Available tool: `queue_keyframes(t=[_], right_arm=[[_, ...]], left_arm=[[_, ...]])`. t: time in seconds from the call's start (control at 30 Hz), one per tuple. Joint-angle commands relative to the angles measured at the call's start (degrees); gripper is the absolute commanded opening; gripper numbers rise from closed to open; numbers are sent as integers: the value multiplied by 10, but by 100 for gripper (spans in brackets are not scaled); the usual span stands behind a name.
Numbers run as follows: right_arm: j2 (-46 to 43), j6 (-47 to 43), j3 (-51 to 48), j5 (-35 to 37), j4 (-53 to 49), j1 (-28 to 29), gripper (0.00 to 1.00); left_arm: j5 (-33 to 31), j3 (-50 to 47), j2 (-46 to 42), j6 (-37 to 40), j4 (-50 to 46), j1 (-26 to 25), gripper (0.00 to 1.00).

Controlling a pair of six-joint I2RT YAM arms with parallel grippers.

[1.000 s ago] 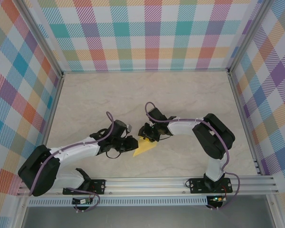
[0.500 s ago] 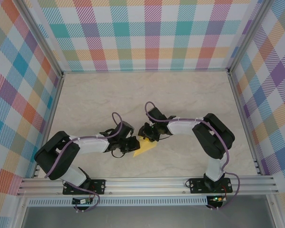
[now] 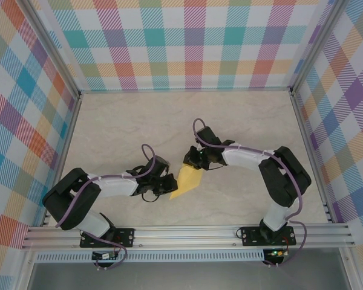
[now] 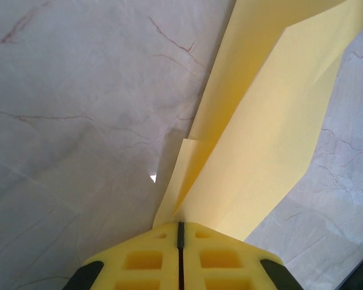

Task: Fold a paper plane with a square sheet of paper (pick it up from the middle)
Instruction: Fourth fold the wing at the center of the table.

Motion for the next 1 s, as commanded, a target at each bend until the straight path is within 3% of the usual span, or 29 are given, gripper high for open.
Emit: queue_keyframes(t=[0.0,0.27,0.97], right_arm=[[-7,4,-38,-37,52,13,8],[16,19,-64,-40,92,54,3],[71,6,-112,-6,164,31,7]], left_arm=[[-52,-15,30,7,-78,-4,6],[-55,-5,33,14,-98,-4,5],[-74,-21,31,27,-116,-5,4]])
